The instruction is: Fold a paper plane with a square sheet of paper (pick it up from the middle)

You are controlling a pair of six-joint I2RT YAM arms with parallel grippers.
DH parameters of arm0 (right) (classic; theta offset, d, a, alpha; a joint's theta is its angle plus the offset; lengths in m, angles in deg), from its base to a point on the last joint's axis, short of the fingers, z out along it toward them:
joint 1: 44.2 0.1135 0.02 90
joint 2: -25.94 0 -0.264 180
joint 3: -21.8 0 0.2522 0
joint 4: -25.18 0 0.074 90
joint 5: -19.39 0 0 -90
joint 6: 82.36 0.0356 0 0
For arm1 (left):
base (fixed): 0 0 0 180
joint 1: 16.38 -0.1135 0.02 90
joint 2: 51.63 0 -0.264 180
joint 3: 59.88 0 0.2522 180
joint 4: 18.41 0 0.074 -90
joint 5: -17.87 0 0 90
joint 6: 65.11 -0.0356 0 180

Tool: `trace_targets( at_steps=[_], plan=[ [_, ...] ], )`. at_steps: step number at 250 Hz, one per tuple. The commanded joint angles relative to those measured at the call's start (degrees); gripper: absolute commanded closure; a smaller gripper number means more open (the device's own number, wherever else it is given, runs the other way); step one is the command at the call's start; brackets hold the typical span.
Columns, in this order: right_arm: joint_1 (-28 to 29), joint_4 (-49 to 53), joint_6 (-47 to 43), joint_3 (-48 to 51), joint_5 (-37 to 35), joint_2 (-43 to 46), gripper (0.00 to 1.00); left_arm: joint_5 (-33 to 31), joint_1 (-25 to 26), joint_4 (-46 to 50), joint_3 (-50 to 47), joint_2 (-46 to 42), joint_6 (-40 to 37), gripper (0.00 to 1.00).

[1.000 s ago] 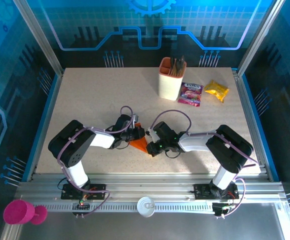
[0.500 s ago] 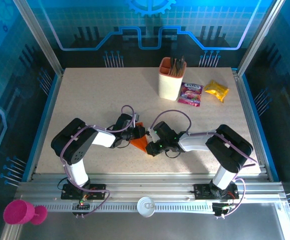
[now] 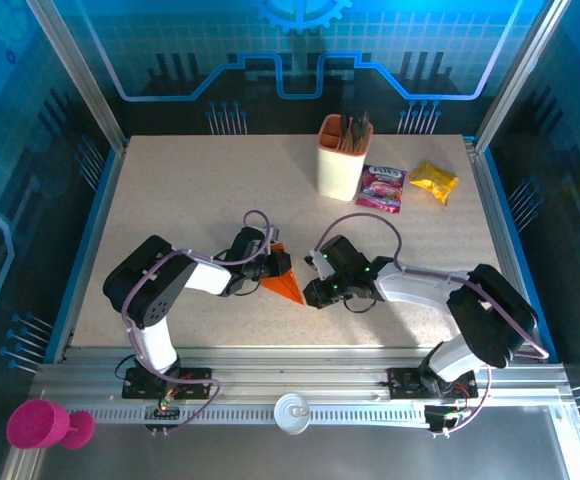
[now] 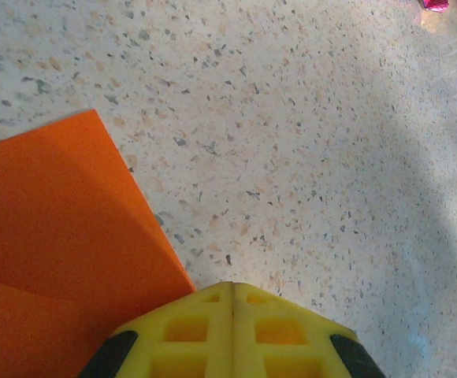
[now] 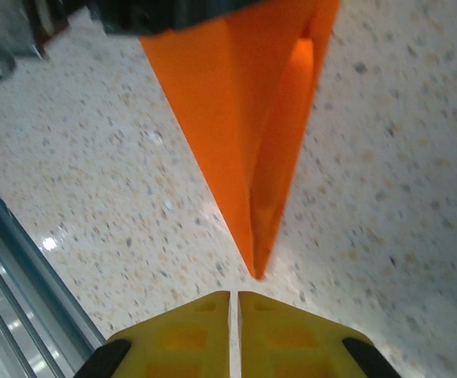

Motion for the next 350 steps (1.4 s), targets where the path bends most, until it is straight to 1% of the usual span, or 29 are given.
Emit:
trace_targets(
  at_steps=[1,52,87,157,192,238,333,350],
  plan=[
    [0.7,-0.3,0.4,-3.5,2.3,-3.5,0.92,-3.2,-0.9,5.9,-1.7,2.7,-1.7,1.00],
    [1.4,-1.8,0.4,-7.0,3.0,-9.5,0.96,-2.9,-0.9,5.9,-1.7,3.2,-1.6,1.00],
    [1.4,-2.3,0.0,-11.4,3.6,-13.0,0.98,-2.8,-0.9,6.0,-1.7,3.3,-1.5,1.00],
    [0.7,-2.9,-0.3,-15.3,4.4,-17.9,1.00,-3.0,-1.0,6.6,-1.9,3.6,-1.7,1.00],
    [-0.4,-3.4,-0.5,-14.1,4.7,-19.7,1.00,-3.1,-0.9,6.7,-1.8,3.8,-1.7,1.00],
    [-2.0,-4.1,-0.9,-10.7,4.4,-18.0,1.00,-3.4,-0.9,7.2,-1.9,4.1,-1.9,1.00],
    [-2.2,-4.3,-1.2,-7.5,5.7,-16.7,1.00,-4.5,-0.9,8.3,-1.7,4.2,-2.1,1.00],
    [-2.2,-4.8,-1.0,-5.2,6.0,-16.2,1.00,-4.7,-0.9,8.4,-1.7,4.4,-2.1,1.00]
  ],
)
